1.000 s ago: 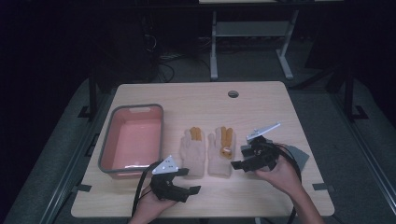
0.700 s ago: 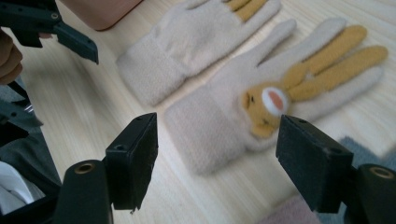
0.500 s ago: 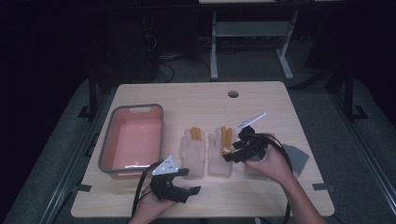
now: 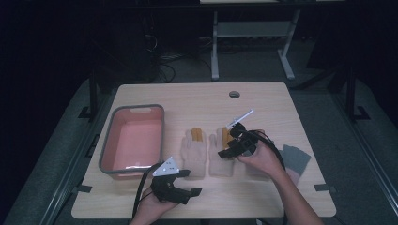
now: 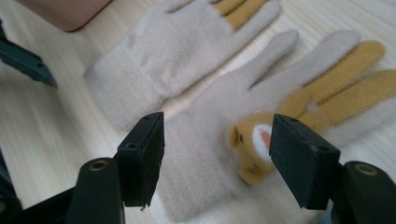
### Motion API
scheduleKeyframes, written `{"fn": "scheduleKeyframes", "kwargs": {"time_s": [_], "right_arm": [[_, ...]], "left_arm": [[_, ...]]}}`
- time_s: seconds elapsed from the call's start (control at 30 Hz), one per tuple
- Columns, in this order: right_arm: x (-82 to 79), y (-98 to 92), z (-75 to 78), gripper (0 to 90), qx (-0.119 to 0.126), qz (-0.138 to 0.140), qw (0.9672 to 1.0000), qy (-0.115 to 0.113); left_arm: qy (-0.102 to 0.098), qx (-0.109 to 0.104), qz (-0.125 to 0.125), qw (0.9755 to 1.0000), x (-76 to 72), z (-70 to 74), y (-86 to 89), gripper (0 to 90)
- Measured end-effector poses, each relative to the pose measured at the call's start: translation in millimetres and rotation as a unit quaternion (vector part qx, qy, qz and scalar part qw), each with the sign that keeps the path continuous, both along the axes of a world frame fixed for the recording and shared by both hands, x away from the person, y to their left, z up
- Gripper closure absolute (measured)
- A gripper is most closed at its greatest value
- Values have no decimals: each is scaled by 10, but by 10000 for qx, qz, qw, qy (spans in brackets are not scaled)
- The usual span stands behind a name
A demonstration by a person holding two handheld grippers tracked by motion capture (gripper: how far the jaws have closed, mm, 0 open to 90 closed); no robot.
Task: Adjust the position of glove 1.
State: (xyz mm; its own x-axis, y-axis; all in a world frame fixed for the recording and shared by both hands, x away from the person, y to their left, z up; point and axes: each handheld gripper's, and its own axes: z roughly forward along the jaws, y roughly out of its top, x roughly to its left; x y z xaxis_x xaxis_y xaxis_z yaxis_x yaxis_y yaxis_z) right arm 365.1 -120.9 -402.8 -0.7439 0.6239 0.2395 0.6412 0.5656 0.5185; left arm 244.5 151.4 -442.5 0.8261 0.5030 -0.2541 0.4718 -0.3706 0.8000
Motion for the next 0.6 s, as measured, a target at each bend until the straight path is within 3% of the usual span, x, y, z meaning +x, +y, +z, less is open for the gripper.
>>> {"fn": "scheduleKeyframes", "kwargs": {"time_s": [0.6], "right_arm": [[159, 61, -231, 453, -611, -157, 9980, 44]], "left_arm": [[-1, -87, 52, 9999, -6, 8, 5, 191]]}}
